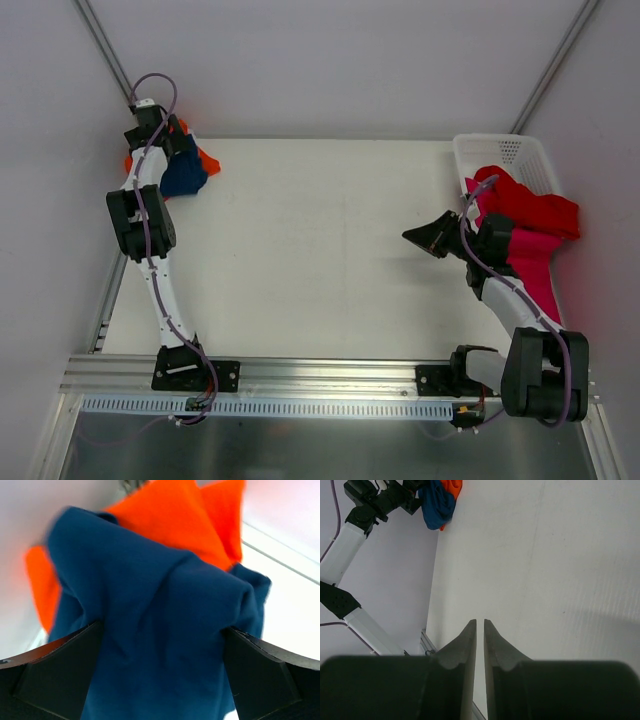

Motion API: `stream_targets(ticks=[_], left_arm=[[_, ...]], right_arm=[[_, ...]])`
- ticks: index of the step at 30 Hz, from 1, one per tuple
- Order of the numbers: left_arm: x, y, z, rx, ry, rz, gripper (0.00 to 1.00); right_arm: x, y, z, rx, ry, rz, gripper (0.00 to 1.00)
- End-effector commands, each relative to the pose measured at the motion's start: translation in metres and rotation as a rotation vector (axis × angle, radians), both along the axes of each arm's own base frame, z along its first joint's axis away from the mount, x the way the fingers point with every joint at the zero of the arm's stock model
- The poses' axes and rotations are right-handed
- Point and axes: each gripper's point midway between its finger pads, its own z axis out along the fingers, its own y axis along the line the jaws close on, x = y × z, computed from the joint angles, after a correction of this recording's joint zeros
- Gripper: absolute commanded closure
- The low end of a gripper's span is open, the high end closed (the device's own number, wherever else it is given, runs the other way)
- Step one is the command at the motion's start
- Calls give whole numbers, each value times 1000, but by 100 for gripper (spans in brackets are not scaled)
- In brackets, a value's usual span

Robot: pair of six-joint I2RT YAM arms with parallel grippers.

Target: Fold and stack the t-shirts

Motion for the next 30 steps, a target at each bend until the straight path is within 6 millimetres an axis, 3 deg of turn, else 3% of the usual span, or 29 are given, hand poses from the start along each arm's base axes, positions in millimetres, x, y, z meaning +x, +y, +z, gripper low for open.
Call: stream_targets(ticks=[1, 3, 8, 23, 24, 30], left_arm=[[6, 34, 37, 13, -95, 45, 1], [2, 46, 38, 3, -101, 63, 1], [-3, 54, 46, -22, -127, 68, 1], [4, 13, 118, -201, -348, -114, 1], [3, 15, 131, -230, -395, -112, 1], [-4, 3, 167, -335, -499, -162, 1]], right_arm=[[3, 3, 9, -4, -62, 29, 86], [4, 3, 7, -4, -53, 28, 86], [5, 4, 4, -4, -44, 31, 86], [2, 13, 4, -10, -46, 51, 86], [2, 13, 3, -10, -46, 53, 86], [0, 15, 6, -8, -52, 60, 86]])
